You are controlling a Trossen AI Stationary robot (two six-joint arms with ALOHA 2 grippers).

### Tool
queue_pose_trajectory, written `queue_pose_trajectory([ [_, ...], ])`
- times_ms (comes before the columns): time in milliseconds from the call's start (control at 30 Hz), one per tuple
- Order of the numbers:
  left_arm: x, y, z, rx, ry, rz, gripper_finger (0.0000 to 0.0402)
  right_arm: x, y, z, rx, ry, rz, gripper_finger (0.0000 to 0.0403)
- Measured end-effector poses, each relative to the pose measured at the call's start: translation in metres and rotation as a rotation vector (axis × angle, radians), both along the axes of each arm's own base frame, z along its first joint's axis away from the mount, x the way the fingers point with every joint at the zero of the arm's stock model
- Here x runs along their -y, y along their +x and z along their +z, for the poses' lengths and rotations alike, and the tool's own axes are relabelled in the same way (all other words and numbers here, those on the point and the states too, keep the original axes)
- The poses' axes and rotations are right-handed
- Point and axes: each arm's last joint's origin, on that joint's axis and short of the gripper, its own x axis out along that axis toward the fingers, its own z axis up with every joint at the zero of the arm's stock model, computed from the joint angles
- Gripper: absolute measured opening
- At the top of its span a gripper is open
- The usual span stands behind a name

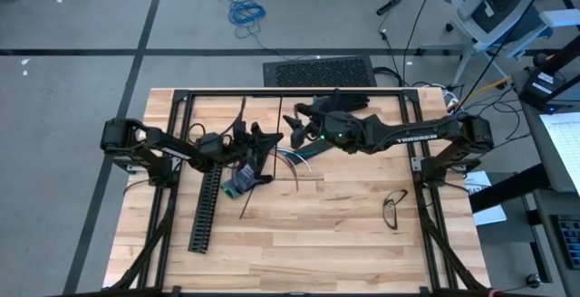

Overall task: Ziptie cables
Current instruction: Wrap the cable wires with the black zip tie

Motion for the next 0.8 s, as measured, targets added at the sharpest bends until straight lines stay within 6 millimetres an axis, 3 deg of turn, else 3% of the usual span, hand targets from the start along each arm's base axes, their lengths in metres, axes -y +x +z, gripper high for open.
queue_pose_trajectory([
  [200, -0.001, 0.000, 0.000, -0.005, 0.020, 0.012, 0.0000, -0.003, -0.032, 0.027, -0.054, -0.018, -0.001, 0.0208],
  [367, -0.005, -0.001, 0.000, -0.003, 0.020, 0.027, 0.0000, -0.016, -0.056, 0.054, 0.148, 0.047, 0.086, 0.0208],
  [433, -0.006, -0.001, 0.000, -0.001, 0.019, 0.030, 0.0000, -0.024, -0.054, 0.059, 0.252, 0.048, 0.123, 0.0208],
  [533, -0.006, -0.001, 0.001, 0.004, 0.018, 0.029, 0.0000, -0.030, -0.039, 0.050, 0.327, 0.042, 0.151, 0.0208],
  [700, -0.004, -0.001, 0.001, 0.004, 0.020, 0.013, 0.0000, -0.022, -0.008, 0.019, 0.338, 0.048, 0.128, 0.0208],
  [800, -0.002, 0.000, 0.001, 0.008, 0.001, 0.000, 0.0000, -0.016, 0.000, 0.019, 0.406, 0.039, 0.134, 0.0208],
])
